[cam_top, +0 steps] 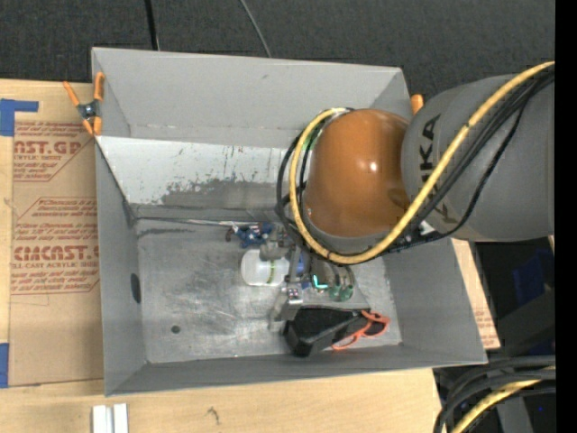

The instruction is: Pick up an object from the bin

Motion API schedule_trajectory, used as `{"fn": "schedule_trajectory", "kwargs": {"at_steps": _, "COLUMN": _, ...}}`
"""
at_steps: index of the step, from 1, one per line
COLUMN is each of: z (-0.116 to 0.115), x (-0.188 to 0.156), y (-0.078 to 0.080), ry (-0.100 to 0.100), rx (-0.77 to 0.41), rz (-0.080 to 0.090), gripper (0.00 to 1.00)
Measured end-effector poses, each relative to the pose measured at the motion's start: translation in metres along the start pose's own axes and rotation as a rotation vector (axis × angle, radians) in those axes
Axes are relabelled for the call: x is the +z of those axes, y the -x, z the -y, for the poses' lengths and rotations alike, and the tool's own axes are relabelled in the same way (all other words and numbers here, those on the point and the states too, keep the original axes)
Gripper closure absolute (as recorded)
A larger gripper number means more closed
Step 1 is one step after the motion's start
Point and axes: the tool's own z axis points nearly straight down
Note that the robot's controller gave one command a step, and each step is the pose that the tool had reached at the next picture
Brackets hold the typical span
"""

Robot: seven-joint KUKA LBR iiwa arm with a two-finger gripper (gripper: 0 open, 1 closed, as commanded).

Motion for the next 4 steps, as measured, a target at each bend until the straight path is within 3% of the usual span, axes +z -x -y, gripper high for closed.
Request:
{"fn": "schedule_trajectory", "kwargs": {"at_steps": 1, "z": 0.0, "x": -0.004, "y": 0.002, "ry": 0.001, "rx": 0.001, "rz": 0.008, "gripper": 0.0}}
{"fn": "schedule_trajectory", "kwargs": {"at_steps": 2, "z": 0.006, "x": 0.007, "y": 0.023, "ry": 0.001, "rx": -0.071, "rz": 0.011, "gripper": 0.0}}
{"fn": "schedule_trajectory", "kwargs": {"at_steps": 3, "z": 0.051, "x": 0.047, "y": 0.037, "ry": 0.0, "rx": -0.079, "rz": 0.01, "gripper": 0.0}}
{"fn": "schedule_trajectory", "kwargs": {"at_steps": 4, "z": 0.061, "x": 0.051, "y": 0.049, "ry": 0.0, "rx": 0.083, "rz": 0.006, "gripper": 0.0}}
